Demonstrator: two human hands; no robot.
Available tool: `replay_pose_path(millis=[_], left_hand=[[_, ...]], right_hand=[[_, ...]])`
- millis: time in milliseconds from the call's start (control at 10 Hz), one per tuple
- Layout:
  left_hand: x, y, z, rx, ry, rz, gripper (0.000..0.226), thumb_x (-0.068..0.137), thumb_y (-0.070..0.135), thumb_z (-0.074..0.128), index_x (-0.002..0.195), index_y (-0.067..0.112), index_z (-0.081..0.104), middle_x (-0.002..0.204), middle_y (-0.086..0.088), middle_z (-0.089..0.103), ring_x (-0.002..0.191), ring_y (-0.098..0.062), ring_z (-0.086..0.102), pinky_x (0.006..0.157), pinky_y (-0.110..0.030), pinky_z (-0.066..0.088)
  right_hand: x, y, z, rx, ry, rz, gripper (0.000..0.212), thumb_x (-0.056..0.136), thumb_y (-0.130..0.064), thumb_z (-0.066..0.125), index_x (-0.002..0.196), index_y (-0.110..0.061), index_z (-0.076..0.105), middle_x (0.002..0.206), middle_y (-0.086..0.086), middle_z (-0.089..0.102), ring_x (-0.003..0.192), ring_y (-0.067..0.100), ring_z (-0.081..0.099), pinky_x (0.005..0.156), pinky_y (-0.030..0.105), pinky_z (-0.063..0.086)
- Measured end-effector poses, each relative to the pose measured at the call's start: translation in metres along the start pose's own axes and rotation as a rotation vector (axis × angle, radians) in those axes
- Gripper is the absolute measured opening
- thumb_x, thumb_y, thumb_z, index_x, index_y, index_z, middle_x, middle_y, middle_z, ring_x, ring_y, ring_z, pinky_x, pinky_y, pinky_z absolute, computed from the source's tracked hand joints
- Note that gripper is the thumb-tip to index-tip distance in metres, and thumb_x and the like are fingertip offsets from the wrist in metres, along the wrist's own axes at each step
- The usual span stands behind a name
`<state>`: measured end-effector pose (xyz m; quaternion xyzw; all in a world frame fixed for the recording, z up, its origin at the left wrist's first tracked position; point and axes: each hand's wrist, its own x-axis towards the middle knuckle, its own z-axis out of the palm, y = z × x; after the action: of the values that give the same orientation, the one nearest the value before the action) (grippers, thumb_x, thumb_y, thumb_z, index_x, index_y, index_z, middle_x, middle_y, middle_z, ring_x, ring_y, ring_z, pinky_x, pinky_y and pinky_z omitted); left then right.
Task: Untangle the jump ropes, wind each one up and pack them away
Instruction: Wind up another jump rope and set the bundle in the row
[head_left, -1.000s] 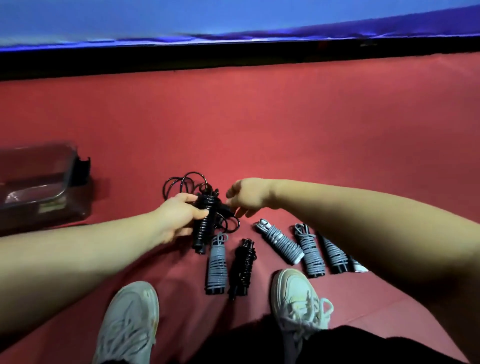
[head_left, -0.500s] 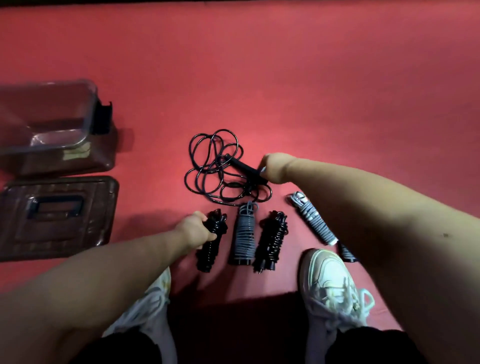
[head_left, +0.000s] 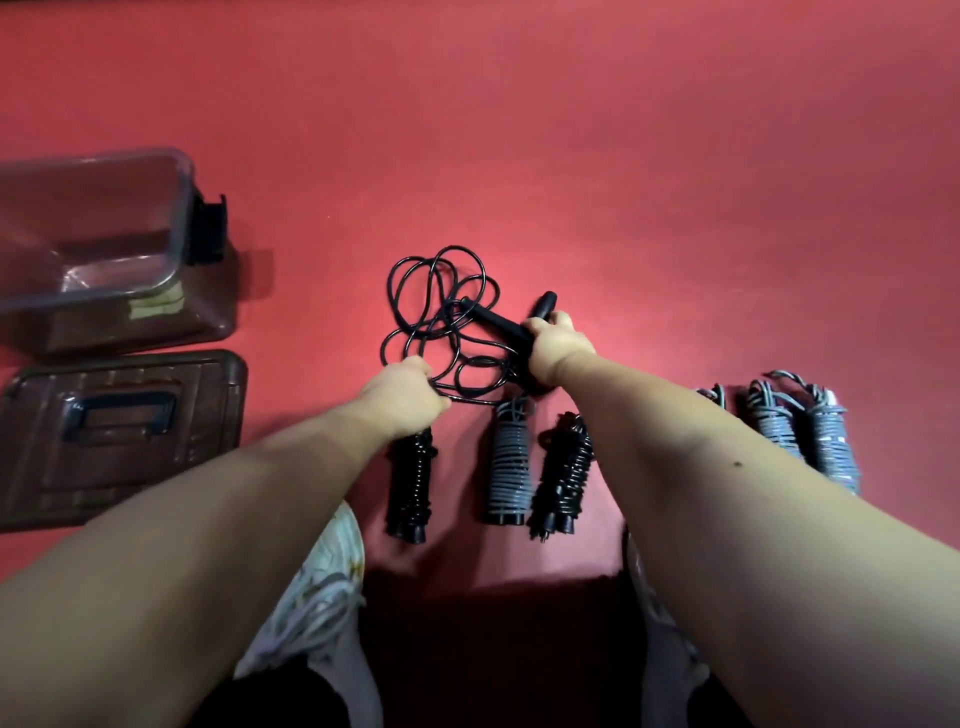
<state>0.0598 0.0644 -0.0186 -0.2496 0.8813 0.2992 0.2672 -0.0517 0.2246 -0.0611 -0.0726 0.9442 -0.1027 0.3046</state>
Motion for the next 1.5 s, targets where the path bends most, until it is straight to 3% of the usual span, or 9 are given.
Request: replay_pose_path(millis=[300, 700, 800, 900, 1100, 1200, 1300, 1400, 1500], left_hand=[[-0.002, 0.034, -0.004, 0.067, 0.071, 0.106, 0.045, 0.092, 0.031, 0.058, 0.134, 0.022, 0.046, 0.138, -0.006, 0.040, 0.118, -0.026, 0.051, 0.098, -0.033, 0.041], [0.007, 0.030, -0.024, -0.191, 0.118, 0.056, 0.034, 0.089, 0.021, 0.063, 0.121, 0.015, 0.057, 0.122, -0.006, 0.059, 0.109, -0.025, 0.058, 0.097, -0.036, 0.046], [0.006, 0.037, -0.029, -0.182, 0.126, 0.068, 0.032, 0.090, 0.021, 0.061, 0.121, 0.016, 0.057, 0.123, -0.006, 0.058, 0.109, -0.024, 0.057, 0.096, -0.035, 0.046], [0.004, 0.040, -0.029, -0.164, 0.099, 0.083, 0.032, 0.089, 0.021, 0.061, 0.121, 0.016, 0.057, 0.125, -0.006, 0.058, 0.111, -0.024, 0.056, 0.099, -0.036, 0.044], [0.005, 0.044, -0.037, -0.117, 0.038, 0.081, 0.009, 0.089, 0.016, 0.062, 0.099, 0.017, 0.061, 0.106, -0.005, 0.059, 0.097, -0.022, 0.057, 0.095, -0.033, 0.045], [0.010, 0.057, -0.055, -0.022, 0.016, 0.135, 0.016, 0.091, 0.012, 0.058, 0.078, 0.020, 0.054, 0.100, -0.008, 0.059, 0.087, -0.019, 0.052, 0.089, -0.031, 0.047], [0.019, 0.075, -0.067, -0.044, 0.027, 0.166, 0.022, 0.093, 0.011, 0.052, 0.075, 0.024, 0.050, 0.096, -0.007, 0.058, 0.087, -0.022, 0.055, 0.080, -0.029, 0.051], [0.031, 0.085, -0.062, -0.012, -0.018, 0.194, 0.013, 0.094, 0.012, 0.051, 0.100, 0.016, 0.061, 0.096, -0.008, 0.057, 0.084, -0.024, 0.056, 0.085, -0.035, 0.053], [0.040, 0.084, -0.058, 0.074, -0.003, 0.185, 0.028, 0.094, 0.014, 0.052, 0.119, 0.007, 0.062, 0.103, -0.006, 0.062, 0.091, -0.026, 0.059, 0.087, -0.033, 0.050]], right_hand=[[-0.001, -0.005, 0.008, 0.212, 0.002, 0.219, 0.053, 0.090, -0.046, 0.056, 0.130, -0.013, 0.047, 0.130, 0.018, 0.041, 0.115, 0.036, 0.051, 0.094, 0.040, 0.042], [0.003, 0.007, -0.018, 0.708, 0.418, 0.077, 0.021, 0.090, -0.010, 0.055, 0.072, -0.017, 0.045, 0.102, 0.005, 0.033, 0.078, 0.021, 0.045, 0.090, 0.022, 0.035], [-0.001, 0.002, -0.025, 0.650, 0.329, 0.080, 0.026, 0.089, -0.007, 0.051, 0.071, -0.022, 0.040, 0.104, 0.006, 0.033, 0.079, 0.022, 0.046, 0.095, 0.024, 0.038], [-0.004, 0.002, -0.016, 0.714, 0.240, 0.214, 0.024, 0.086, -0.003, 0.041, 0.107, -0.016, 0.040, 0.117, 0.015, 0.037, 0.098, 0.033, 0.050, 0.097, 0.033, 0.039], [-0.011, 0.006, -0.020, 1.119, 0.073, 0.425, 0.036, 0.083, 0.002, 0.052, 0.116, -0.008, 0.040, 0.072, 0.011, 0.053, 0.051, 0.020, 0.056, 0.064, 0.031, 0.053], [-0.009, 0.006, -0.031, 1.036, 0.017, 0.433, 0.013, 0.088, 0.004, 0.043, 0.080, -0.001, 0.052, 0.037, 0.008, 0.052, 0.026, 0.019, 0.049, 0.026, 0.016, 0.035], [0.015, 0.009, -0.040, 0.743, 0.174, 0.318, 0.021, 0.089, -0.012, 0.051, 0.107, -0.006, 0.060, 0.095, 0.013, 0.066, 0.087, 0.027, 0.064, 0.067, 0.020, 0.053], [0.028, 0.007, -0.046, 0.465, 0.280, 0.201, 0.036, 0.085, -0.020, 0.054, 0.120, -0.010, 0.057, 0.127, 0.015, 0.048, 0.118, 0.034, 0.049, 0.102, 0.034, 0.040], [0.037, -0.001, -0.048, 0.107, 0.247, 0.005, 0.045, 0.084, -0.025, 0.055, 0.128, -0.014, 0.051, 0.142, 0.007, 0.041, 0.129, 0.031, 0.040, 0.106, 0.038, 0.035]])
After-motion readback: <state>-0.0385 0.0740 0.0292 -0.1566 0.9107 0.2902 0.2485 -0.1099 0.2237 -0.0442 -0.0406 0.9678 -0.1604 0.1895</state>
